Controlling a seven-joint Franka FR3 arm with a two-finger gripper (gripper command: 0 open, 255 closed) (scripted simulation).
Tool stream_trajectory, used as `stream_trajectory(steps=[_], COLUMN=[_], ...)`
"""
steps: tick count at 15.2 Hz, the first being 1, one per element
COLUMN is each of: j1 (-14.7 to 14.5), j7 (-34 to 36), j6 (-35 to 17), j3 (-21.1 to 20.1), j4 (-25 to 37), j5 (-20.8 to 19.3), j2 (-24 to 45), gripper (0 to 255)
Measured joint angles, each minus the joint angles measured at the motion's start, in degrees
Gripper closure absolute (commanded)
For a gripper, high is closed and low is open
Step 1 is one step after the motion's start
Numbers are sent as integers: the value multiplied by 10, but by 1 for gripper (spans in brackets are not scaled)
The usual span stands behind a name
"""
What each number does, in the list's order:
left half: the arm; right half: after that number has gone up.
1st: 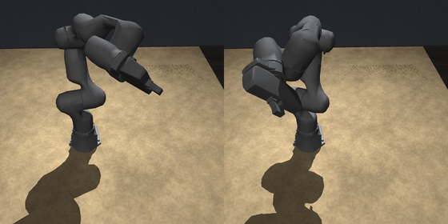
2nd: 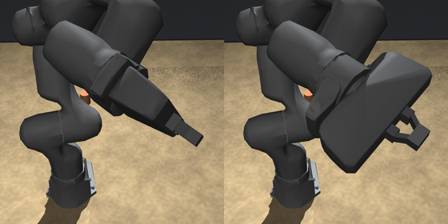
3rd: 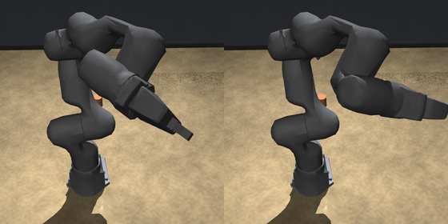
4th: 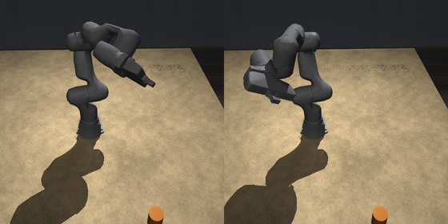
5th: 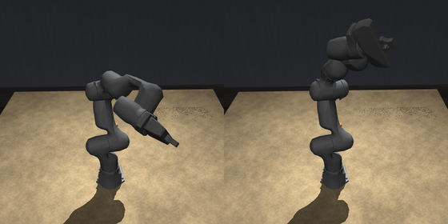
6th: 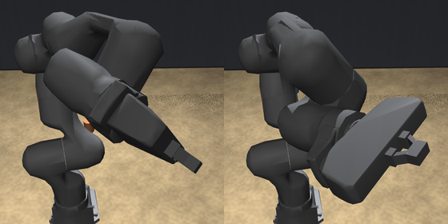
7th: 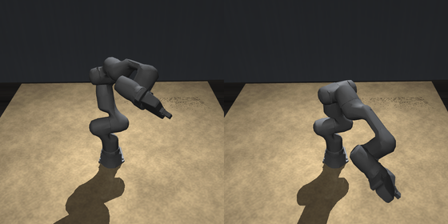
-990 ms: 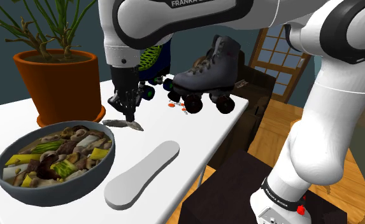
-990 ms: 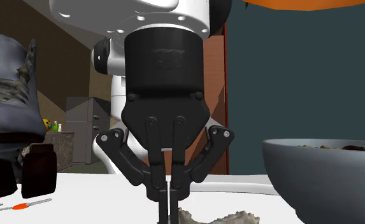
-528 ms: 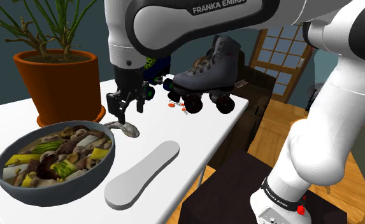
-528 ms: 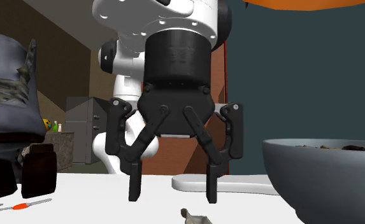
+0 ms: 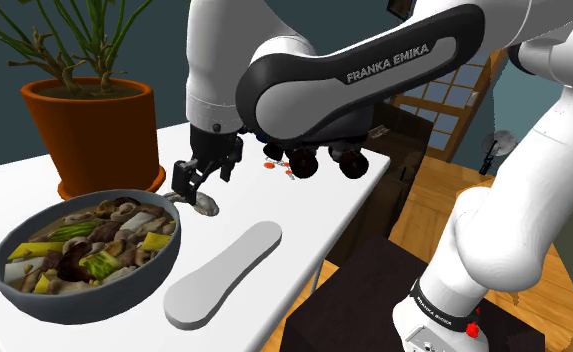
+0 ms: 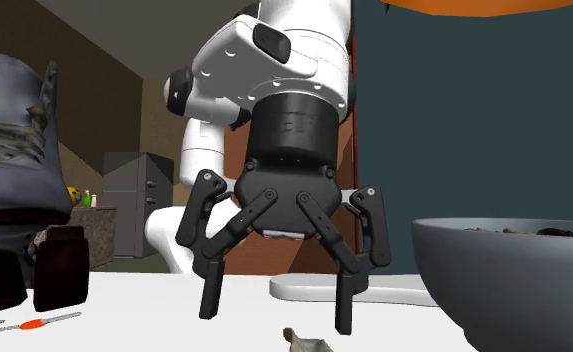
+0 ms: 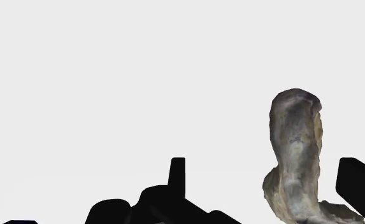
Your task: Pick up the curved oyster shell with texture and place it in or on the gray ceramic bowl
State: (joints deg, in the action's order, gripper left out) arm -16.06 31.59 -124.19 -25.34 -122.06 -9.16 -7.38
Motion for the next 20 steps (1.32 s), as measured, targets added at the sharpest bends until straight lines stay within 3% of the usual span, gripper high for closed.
stream_trajectory(steps=[7,8,20], j1=[2,2,1], j7=[3,3,0], j6=[-12,-12,-5], j3=[0,0,-1], j4=[-5,-5,6], j5=[-6,-6,-3], j2=[8,8,2], gripper=[0,255,255])
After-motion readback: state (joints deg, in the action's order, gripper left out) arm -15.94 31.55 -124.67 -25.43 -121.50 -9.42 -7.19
